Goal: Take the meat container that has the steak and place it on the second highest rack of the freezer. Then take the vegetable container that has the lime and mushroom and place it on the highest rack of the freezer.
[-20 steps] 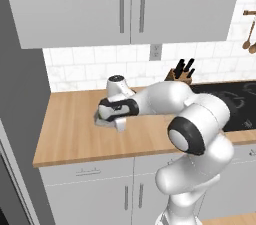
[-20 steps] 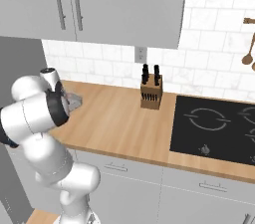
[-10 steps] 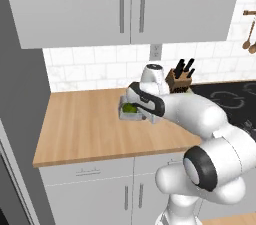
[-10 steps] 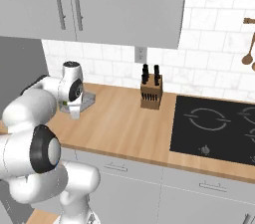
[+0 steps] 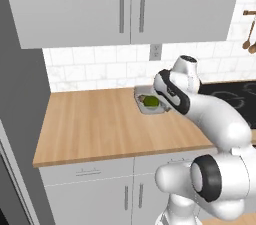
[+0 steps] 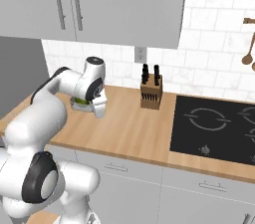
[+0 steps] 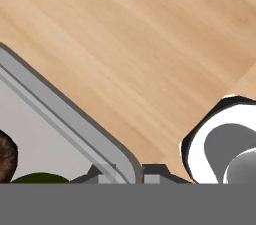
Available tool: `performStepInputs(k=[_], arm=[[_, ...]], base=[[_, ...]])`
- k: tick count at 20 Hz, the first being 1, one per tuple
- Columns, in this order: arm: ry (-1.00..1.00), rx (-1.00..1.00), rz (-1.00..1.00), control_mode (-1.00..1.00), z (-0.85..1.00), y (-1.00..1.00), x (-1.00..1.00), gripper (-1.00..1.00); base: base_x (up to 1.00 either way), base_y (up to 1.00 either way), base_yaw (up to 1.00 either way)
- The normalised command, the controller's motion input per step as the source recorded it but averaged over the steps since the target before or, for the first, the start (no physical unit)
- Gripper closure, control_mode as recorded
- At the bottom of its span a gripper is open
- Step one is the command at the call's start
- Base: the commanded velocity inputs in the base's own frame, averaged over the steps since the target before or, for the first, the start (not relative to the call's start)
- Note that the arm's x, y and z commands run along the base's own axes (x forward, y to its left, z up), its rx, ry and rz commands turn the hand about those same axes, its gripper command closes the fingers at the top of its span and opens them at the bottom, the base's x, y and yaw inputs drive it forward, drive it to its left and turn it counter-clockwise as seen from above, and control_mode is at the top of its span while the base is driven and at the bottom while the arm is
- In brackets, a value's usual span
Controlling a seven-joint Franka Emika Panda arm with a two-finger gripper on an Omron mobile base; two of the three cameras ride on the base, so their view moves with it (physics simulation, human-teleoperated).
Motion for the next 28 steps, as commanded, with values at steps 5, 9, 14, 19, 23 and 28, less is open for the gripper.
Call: performStepInputs(k=[5, 9, 14, 19, 23, 28], arm=[[-0.06, 0.00, 0.12, -1.00, 0.23, -0.16, -0.13, 1.00], [0.00, 0.00, -0.14, -1.00, 0.19, 0.00, -0.50, 1.00], [0.00, -0.08, -0.05, -1.00, 0.21, 0.00, -0.36, 1.00], [0.00, -0.09, 0.00, -1.00, 0.00, -0.01, -0.62, 1.00], [0.00, 0.00, 0.00, -1.00, 0.08, -0.14, -0.68, 1.00], [0.00, 0.00, 0.00, -1.00, 0.17, -0.11, -0.54, 1.00]], base=[[0.00, 0.00, 0.00], [0.00, 0.00, 0.00], [0.00, 0.00, 0.00], [0.00, 0.00, 0.00], [0.00, 0.00, 0.00], [0.00, 0.00, 0.00]])
